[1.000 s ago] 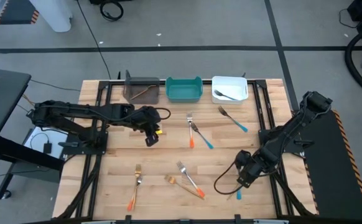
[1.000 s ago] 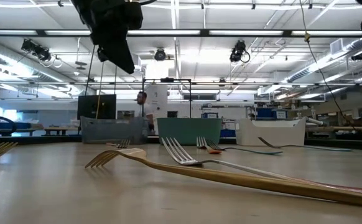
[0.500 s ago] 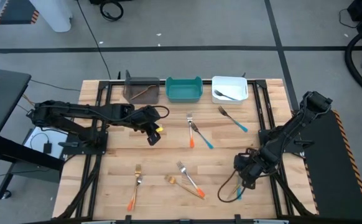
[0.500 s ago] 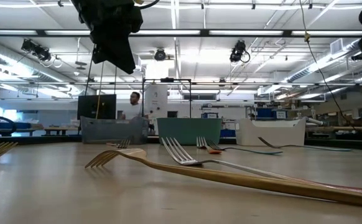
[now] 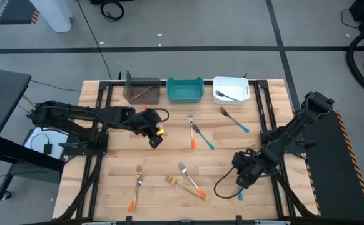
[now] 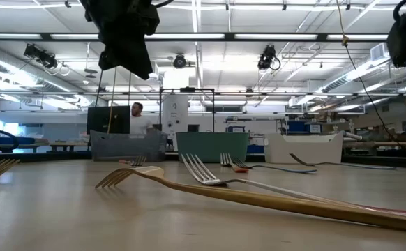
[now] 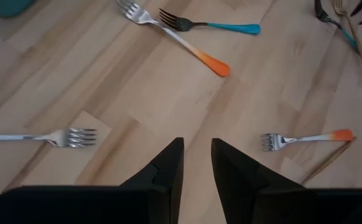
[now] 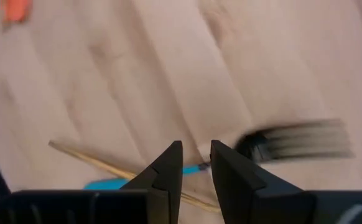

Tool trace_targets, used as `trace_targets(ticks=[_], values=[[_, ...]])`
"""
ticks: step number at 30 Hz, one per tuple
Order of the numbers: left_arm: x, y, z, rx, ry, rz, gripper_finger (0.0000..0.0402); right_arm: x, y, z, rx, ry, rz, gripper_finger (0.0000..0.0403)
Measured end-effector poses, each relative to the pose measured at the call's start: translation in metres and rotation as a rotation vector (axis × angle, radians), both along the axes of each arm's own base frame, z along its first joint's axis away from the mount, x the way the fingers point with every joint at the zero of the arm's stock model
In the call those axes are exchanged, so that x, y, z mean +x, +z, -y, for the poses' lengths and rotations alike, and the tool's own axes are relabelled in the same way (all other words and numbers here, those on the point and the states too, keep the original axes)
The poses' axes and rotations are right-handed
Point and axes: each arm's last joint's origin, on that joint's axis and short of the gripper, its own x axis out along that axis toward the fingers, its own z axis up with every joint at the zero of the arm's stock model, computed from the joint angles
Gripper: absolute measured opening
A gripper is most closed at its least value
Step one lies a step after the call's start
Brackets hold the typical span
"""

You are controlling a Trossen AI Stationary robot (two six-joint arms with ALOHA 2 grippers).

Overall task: Sort silverware by color (type)
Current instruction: Put the blue fork into the white bin

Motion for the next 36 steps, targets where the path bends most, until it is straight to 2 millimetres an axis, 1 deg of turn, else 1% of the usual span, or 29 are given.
trace_targets(ticks=[2,6,8,9,15,21,25,28,32,36], values=[[0.0,0.0,0.003,-0.001,-0.009,0.001,0.0091,-0.003,-0.001,0.004,0.002,-0.128,-0.047,0.0091],[0.0,0.0,0.008,0.0,-0.029,0.001,0.0091,-0.013,-0.004,0.014,-0.024,-0.518,-0.136,0.0091],[0.0,0.0,0.01,0.0,-0.037,0.001,0.0091,-0.015,-0.004,0.016,-0.032,-0.642,-0.134,0.0091],[0.0,0.0,0.011,0.0,-0.04,0.001,0.0091,-0.015,-0.004,0.017,-0.035,-0.674,-0.124,0.0091],[0.0,0.0,0.012,0.001,-0.045,0.001,0.0091,-0.016,-0.004,0.018,-0.042,-0.698,-0.11,0.0091],[0.0,0.0,0.012,0.006,-0.052,0.0,0.0091,-0.025,-0.022,0.026,-0.059,-0.791,-0.124,0.0091],[0.0,0.0,0.012,0.007,-0.052,-0.001,0.0091,-0.024,-0.029,0.026,0.011,-0.757,-0.076,0.0091],[0.0,0.0,0.012,0.007,-0.052,-0.001,0.0091,-0.021,-0.028,0.026,0.035,-0.718,-0.001,0.0091],[0.0,0.0,0.012,0.007,-0.052,-0.001,0.0091,-0.026,-0.029,0.03,-0.014,-0.717,-0.009,0.0091],[0.0,0.0,0.012,0.006,-0.051,-0.001,0.0091,-0.03,-0.036,0.034,-0.044,-0.689,-0.025,0.0091]])
